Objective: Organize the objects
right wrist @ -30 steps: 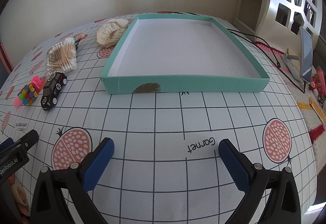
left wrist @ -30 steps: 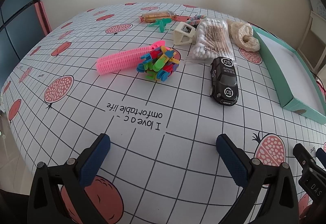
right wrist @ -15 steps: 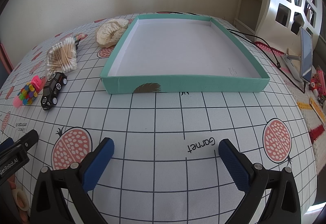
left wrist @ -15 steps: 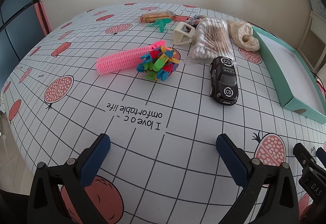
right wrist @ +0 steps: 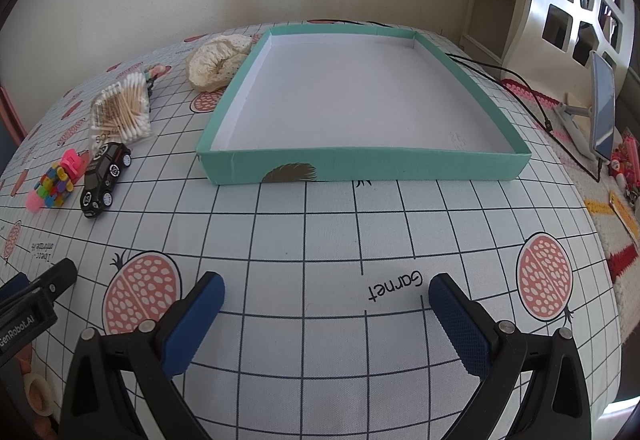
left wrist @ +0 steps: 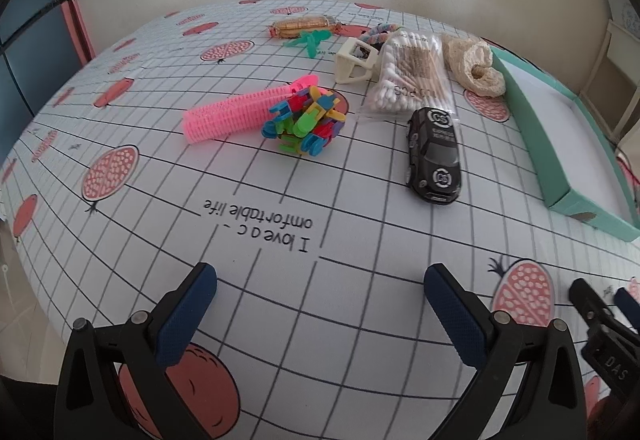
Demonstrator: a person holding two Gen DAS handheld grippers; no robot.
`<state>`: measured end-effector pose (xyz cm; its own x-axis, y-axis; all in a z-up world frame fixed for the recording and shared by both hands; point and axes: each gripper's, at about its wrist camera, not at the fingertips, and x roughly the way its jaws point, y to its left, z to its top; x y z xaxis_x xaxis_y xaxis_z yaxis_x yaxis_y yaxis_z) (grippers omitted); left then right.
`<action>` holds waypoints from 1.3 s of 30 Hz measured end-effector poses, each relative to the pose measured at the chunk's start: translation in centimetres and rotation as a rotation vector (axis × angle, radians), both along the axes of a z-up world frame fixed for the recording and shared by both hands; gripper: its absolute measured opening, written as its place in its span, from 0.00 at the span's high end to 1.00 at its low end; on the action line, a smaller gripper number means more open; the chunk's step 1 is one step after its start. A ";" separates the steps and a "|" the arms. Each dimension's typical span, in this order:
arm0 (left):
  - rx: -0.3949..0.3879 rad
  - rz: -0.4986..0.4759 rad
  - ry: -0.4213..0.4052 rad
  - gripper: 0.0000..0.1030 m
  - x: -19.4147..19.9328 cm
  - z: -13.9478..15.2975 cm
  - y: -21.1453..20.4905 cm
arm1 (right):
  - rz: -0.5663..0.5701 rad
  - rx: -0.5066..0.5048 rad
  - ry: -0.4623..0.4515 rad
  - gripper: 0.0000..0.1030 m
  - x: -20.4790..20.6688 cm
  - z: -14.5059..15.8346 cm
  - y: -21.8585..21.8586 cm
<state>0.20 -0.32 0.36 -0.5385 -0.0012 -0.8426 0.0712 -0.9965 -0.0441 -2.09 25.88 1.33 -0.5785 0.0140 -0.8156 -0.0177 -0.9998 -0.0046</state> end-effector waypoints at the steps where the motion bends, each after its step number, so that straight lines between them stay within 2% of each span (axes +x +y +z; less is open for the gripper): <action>1: 0.020 -0.007 -0.004 0.00 -0.1 0.4 -0.1 | 0.002 -0.020 0.016 0.00 0.0 0.9 0.1; 4: 0.006 -0.005 -0.010 0.00 -0.8 2.2 -0.3 | 0.037 -0.040 0.055 0.00 -0.5 3.1 -0.7; 8: 0.004 0.019 0.003 0.00 -2.9 6.4 -1.6 | 0.105 -0.037 0.092 0.00 -1.8 7.7 -2.6; 12: 0.018 0.026 0.006 0.00 -5.8 10.2 -3.4 | 0.183 -0.073 0.066 0.00 -4.0 11.7 -5.1; 15: 0.006 0.034 -0.001 0.00 -7.9 11.5 -4.7 | 0.228 -0.070 0.033 0.00 -5.6 13.0 -7.2; 18: -0.021 0.039 -0.041 0.00 -9.8 11.3 -5.6 | 0.260 -0.074 -0.019 0.00 -7.5 12.4 -9.2; 22: -0.045 0.055 -0.112 0.00 -12.1 9.5 -6.4 | 0.273 -0.114 -0.134 0.01 -9.4 10.1 -11.0; 25: -0.068 0.045 -0.142 0.01 -13.7 8.4 -6.6 | 0.301 -0.088 -0.202 0.02 -10.6 8.3 -12.9; 28: -0.074 0.034 -0.162 0.04 -15.0 7.6 -7.0 | 0.340 -0.054 -0.236 0.02 -11.2 6.9 -14.1; 32: -0.076 0.014 -0.212 0.05 -15.7 5.8 -7.5 | 0.353 -0.079 -0.293 0.04 -11.6 4.7 -14.4; 34: -0.083 0.015 -0.246 0.13 -15.8 4.9 -7.9 | 0.347 -0.065 -0.317 0.06 -11.7 3.7 -14.4; 37: -0.018 0.010 -0.286 0.14 -15.5 3.9 -8.8 | 0.341 -0.082 -0.350 0.07 -11.7 2.8 -14.3; 39: -0.008 0.012 -0.285 0.14 -15.2 3.9 -9.1 | 0.343 -0.083 -0.356 0.07 -11.6 2.7 -14.3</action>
<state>-15.01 -9.40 4.29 -0.2794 -0.0140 -0.9601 0.0918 -0.9957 -0.0122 -13.73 11.60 4.01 -0.2237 -0.2012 -0.9537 0.3006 -0.9450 0.1289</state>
